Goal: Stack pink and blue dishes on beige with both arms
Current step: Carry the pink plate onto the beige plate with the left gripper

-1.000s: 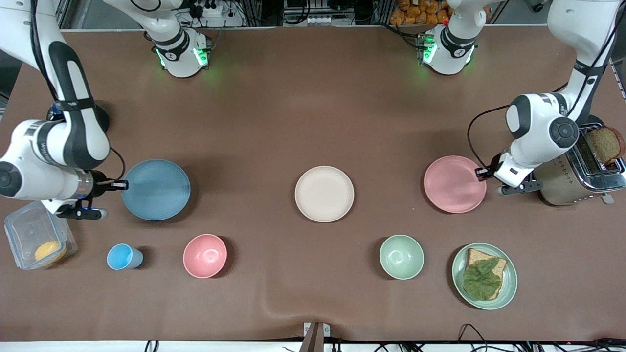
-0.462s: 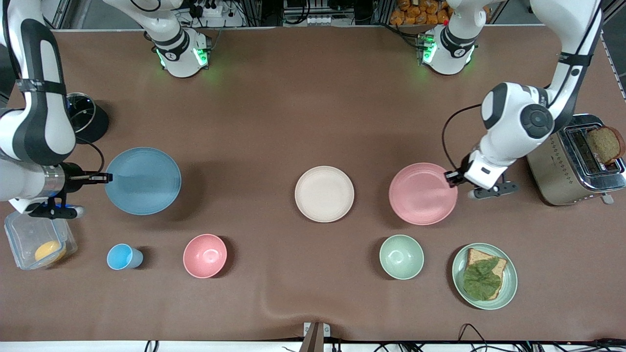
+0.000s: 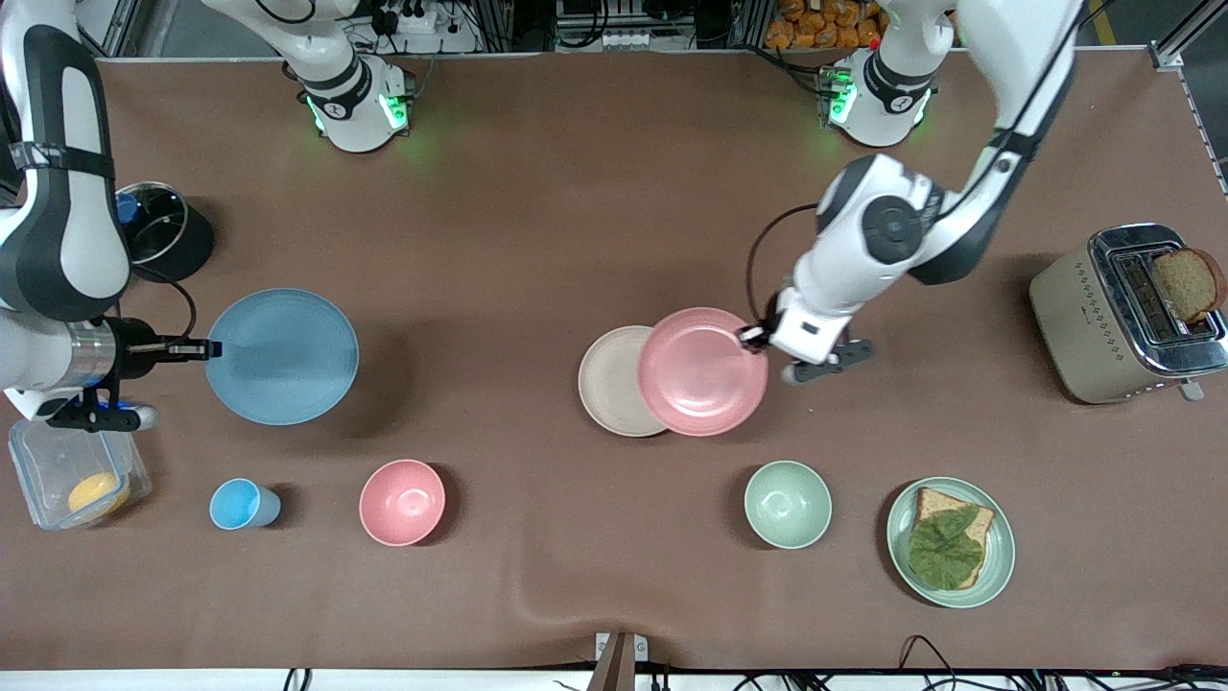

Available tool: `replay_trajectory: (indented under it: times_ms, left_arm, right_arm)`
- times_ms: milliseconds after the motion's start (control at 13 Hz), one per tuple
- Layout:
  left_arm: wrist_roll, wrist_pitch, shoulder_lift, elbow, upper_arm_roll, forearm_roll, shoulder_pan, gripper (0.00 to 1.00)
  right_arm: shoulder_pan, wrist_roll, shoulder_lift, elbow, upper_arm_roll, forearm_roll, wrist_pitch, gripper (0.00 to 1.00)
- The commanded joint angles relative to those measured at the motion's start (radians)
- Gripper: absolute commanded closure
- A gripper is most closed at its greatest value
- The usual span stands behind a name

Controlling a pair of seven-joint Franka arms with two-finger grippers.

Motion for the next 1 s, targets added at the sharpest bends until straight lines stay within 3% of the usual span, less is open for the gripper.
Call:
replay_trajectory:
  times_ms: [0,462,923]
  left_arm:
    - [-0.048,-0.005,0.089,0.085,0.005,0.015,-0.041,1.0]
    - [-0.048,0.056,0.2,0.104,0.007,0.102,-0.078,1.0]
    - [-0.048,0.133,0.246,0.102,0.007,0.127,-0.08,1.0]
  right_arm:
    - [0.013,0.022,0.01,0.024,0.0,0.023,-0.02,1.0]
    - [0.022,0.043,0.012,0.024,0.0,0.029,-0.018,1.0]
    - [0.033,0.085,0.012,0.026,0.0,0.058,-0.018,1.0]
